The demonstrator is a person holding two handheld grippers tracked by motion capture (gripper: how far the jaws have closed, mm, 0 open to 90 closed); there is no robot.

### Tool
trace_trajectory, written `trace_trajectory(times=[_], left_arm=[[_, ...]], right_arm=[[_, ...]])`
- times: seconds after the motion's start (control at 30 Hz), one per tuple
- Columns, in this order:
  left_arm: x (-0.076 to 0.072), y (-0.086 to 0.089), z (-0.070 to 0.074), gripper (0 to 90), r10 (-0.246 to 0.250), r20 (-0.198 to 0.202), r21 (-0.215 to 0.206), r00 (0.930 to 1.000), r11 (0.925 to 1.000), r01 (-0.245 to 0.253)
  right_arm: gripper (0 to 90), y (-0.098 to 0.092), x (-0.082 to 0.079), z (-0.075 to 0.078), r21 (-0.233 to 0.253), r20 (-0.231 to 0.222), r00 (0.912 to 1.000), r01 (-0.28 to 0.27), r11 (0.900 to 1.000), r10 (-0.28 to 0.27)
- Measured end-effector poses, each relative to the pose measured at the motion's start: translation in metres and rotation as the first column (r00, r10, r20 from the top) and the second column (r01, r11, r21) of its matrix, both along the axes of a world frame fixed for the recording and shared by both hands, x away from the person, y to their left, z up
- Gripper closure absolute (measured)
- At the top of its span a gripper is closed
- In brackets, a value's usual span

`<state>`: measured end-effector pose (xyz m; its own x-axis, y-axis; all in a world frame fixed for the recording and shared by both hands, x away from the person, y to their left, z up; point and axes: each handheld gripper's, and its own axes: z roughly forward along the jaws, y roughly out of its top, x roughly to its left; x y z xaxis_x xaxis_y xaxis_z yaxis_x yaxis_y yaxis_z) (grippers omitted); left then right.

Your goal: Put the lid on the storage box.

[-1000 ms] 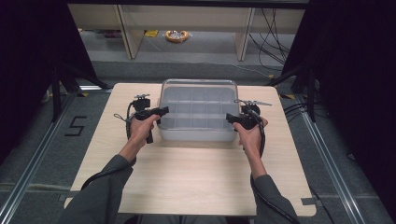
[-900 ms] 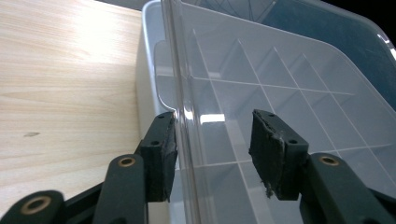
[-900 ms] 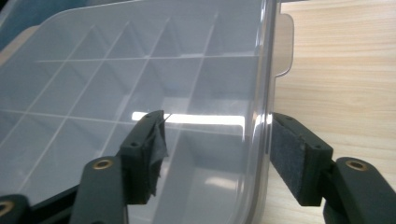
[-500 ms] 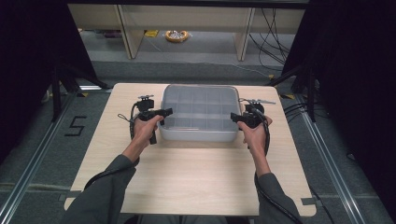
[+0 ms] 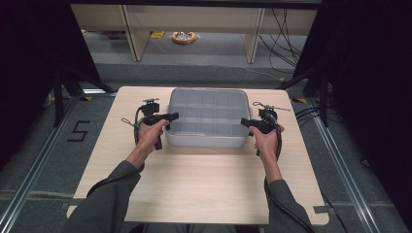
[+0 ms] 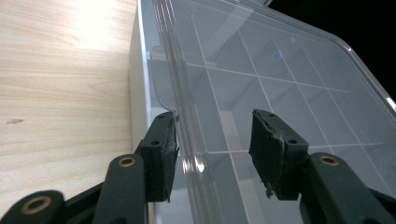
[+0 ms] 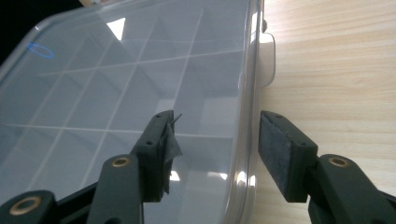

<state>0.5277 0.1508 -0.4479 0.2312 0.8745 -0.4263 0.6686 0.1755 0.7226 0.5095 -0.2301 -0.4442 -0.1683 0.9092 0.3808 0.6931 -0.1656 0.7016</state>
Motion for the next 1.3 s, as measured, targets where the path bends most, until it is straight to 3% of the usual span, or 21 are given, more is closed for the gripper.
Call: trace_trajectory(times=[0.03, 0.1, 0.17, 0.23, 0.3, 0.37, 0.43, 0.53, 0.57, 0.6, 0.63, 0.7, 0.73, 0.83, 0.9, 1.0, 1.1, 1.13, 1.17, 1.27, 1.3], left_arm=[[0.000, 0.001, 0.001, 51.0, 0.005, -0.003, -0.006, 1.0000, 1.0000, -0.005], [0.000, 0.005, 0.003, 51.6, 0.010, -0.003, -0.002, 0.9999, 0.9999, -0.010], [0.001, 0.007, 0.004, 51.0, 0.028, 0.004, -0.004, 0.9996, 0.9996, -0.028], [0.001, 0.011, 0.003, 51.2, 0.021, 0.006, 0.002, 0.9998, 0.9998, -0.021], [0.000, 0.012, 0.002, 51.0, 0.011, 0.005, 0.015, 0.9999, 0.9998, -0.011], [0.001, 0.013, 0.000, 49.4, 0.012, -0.022, 0.026, 0.9997, 0.9996, -0.011], [0.002, 0.012, -0.008, 47.7, 0.011, -0.028, 0.038, 0.9996, 0.9992, -0.010], [0.002, 0.012, -0.011, 46.8, 0.009, -0.028, 0.022, 0.9996, 0.9997, -0.009], [0.002, 0.012, -0.011, 48.0, 0.000, -0.027, 0.013, 0.9996, 0.9999, 0.001], [0.002, 0.012, -0.010, 47.9, -0.005, -0.023, 0.018, 0.9997, 0.9998, 0.005], [0.002, 0.011, -0.010, 48.0, 0.005, -0.024, 0.003, 0.9997, 1.0000, -0.005], [0.003, 0.012, -0.009, 48.1, 0.000, -0.029, 0.010, 0.9996, 1.0000, 0.001], [0.003, 0.012, -0.009, 48.1, -0.005, -0.027, 0.011, 0.9996, 0.9999, 0.005], [0.003, 0.013, -0.009, 48.0, -0.012, -0.032, 0.012, 0.9994, 0.9998, 0.013], [0.003, 0.015, -0.009, 48.2, -0.011, -0.047, -0.008, 0.9988, 0.9999, 0.011], [0.003, 0.020, -0.007, 46.9, 0.005, -0.039, -0.027, 0.9992, 0.9996, -0.006], [0.006, 0.029, -0.006, 46.4, 0.027, -0.044, -0.045, 0.9986, 0.9986, -0.029], [0.007, 0.032, -0.006, 45.6, 0.035, -0.046, -0.057, 0.9983, 0.9977, -0.037], [0.009, 0.033, -0.005, 45.2, 0.055, -0.053, -0.081, 0.9971, 0.9950, -0.059], [0.015, 0.038, -0.005, 44.9, 0.070, -0.064, -0.109, 0.9955, 0.9911, -0.076], [0.017, 0.037, -0.005, 44.9, 0.076, -0.067, -0.118, 0.9948, 0.9894, -0.084]], right_arm=[[48.1, 0.000, -0.001, 0.002, 0.021, -0.017, 0.9998, 0.007, 1.000, -0.007], [48.7, 0.002, -0.001, 0.003, 0.029, -0.006, 1.0000, 0.000, 1.000, 0.001], [48.9, 0.000, 0.001, 0.004, -0.004, 0.050, 0.9978, -0.044, 0.999, 0.044], [50.7, 0.004, 0.001, 0.006, 0.014, 0.040, 0.9982, -0.047, 0.999, 0.046], [51.7, 0.008, 0.002, 0.006, -0.028, 0.049, 0.9975, -0.049, 0.998, 0.051], [51.7, 0.012, 0.003, 0.005, -0.050, 0.058, 0.9971, -0.047, 0.998, 0.050], [50.4, 0.014, 0.002, 0.005, -0.032, 0.043, 0.9984, -0.036, 0.999, 0.038], [48.8, 0.018, 0.000, 0.006, 0.010, 0.033, 0.9994, -0.015, 1.000, 0.015], [47.4, 0.014, 0.001, 0.006, -0.035, 0.072, 0.9967, -0.035, 0.999, 0.037], [47.5, 0.012, 0.003, 0.005, -0.042, 0.097, 0.9939, -0.048, 0.998, 0.052], [47.4, 0.012, 0.002, 0.007, -0.014, 0.069, 0.9972, -0.029, 0.999, 0.030], [46.2, 0.011, 0.002, 0.007, -0.012, 0.048, 0.9988, -0.014, 1.000, 0.014], [45.8, 0.008, 0.003, 0.005, -0.029, 0.075, 0.9967, -0.030, 0.999, 0.032], [45.1, 0.011, 0.001, 0.006, 0.023, 0.005, 0.9999, 0.012, 1.000, -0.012], [44.6, 0.005, 0.004, 0.002, -0.004, 0.044, 0.9990, -0.009, 1.000, 0.009], [44.6, 0.001, 0.005, 0.000, -0.016, 0.063, 0.9979, -0.013, 1.000, 0.014], [44.0, 0.000, 0.004, 0.002, 0.038, 0.032, 0.9995, 0.002, 0.999, -0.004], [43.9, -0.002, 0.006, 0.001, 0.025, 0.042, 0.9991, -0.005, 1.000, 0.003], [43.7, 0.000, 0.005, 0.003, 0.069, 0.003, 0.9998, 0.021, 0.997, -0.021], [43.3, -0.002, 0.009, 0.002, 0.087, -0.002, 0.9996, 0.028, 0.996, -0.028], [43.1, -0.007, 0.013, -0.001, 0.050, 0.039, 0.9993, 0.000, 0.999, -0.002]])
